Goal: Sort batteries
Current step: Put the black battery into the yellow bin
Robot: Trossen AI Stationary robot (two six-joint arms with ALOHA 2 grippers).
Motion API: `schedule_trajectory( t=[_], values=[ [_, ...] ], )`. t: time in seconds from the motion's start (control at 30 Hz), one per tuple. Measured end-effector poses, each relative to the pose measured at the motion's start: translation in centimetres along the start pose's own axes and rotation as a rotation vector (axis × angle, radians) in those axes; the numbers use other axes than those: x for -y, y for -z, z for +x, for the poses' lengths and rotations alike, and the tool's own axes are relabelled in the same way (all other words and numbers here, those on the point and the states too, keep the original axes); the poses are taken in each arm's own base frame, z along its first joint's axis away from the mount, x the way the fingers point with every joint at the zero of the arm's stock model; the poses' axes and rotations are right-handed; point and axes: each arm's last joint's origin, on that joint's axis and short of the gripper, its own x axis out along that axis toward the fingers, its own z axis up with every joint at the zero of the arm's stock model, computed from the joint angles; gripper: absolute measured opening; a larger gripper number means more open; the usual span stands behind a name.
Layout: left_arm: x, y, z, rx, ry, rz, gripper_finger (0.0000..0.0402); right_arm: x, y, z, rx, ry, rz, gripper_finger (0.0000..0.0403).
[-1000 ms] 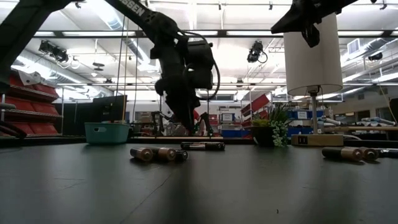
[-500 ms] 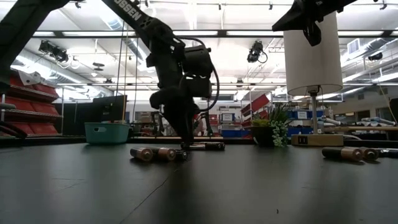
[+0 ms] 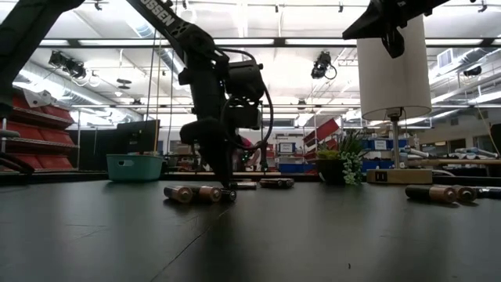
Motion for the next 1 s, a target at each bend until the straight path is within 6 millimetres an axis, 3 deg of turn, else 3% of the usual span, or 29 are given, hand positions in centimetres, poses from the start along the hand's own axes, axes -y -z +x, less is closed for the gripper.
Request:
schedule_trajectory(
  t=[0.13,0.27,0.47,0.63,0.73,0.87,1.0],
  values=[
    [0.1,0.2,-1.0,-0.066,0.013,-0.011,0.0048,0.0,0.0,0.0,0.001,0.002,-0.020,0.0000],
    [-0.4,0.9,-4.1,-0.079,-0.012,-0.094,0.0048,0.0,0.0,0.0,0.001,0.002,-0.033,0.0000],
    [-3.1,4.5,-8.8,-0.010,-0.079,-0.418,0.0048,0.0,0.0,0.0,0.001,0.002,-0.043,0.0000],
    [-3.5,7.8,-12.5,0.027,-0.129,-0.582,0.0048,0.1,0.1,0.0,-0.008,0.003,-0.052,0.0000],
    [-2.4,9.1,-14.7,0.041,-0.086,-0.605,0.0048,0.1,0.2,0.0,-0.020,0.008,-0.061,0.0000],
    [0.8,9.8,-17.3,0.092,0.197,-0.589,0.0048,0.2,0.2,0.0,-0.026,0.015,-0.107,0.0000],
    [4.7,10.2,-18.7,-0.006,0.467,-0.700,0.0048,0.7,-0.1,0.3,-0.010,0.048,-0.161,0.0000]
  ],
)
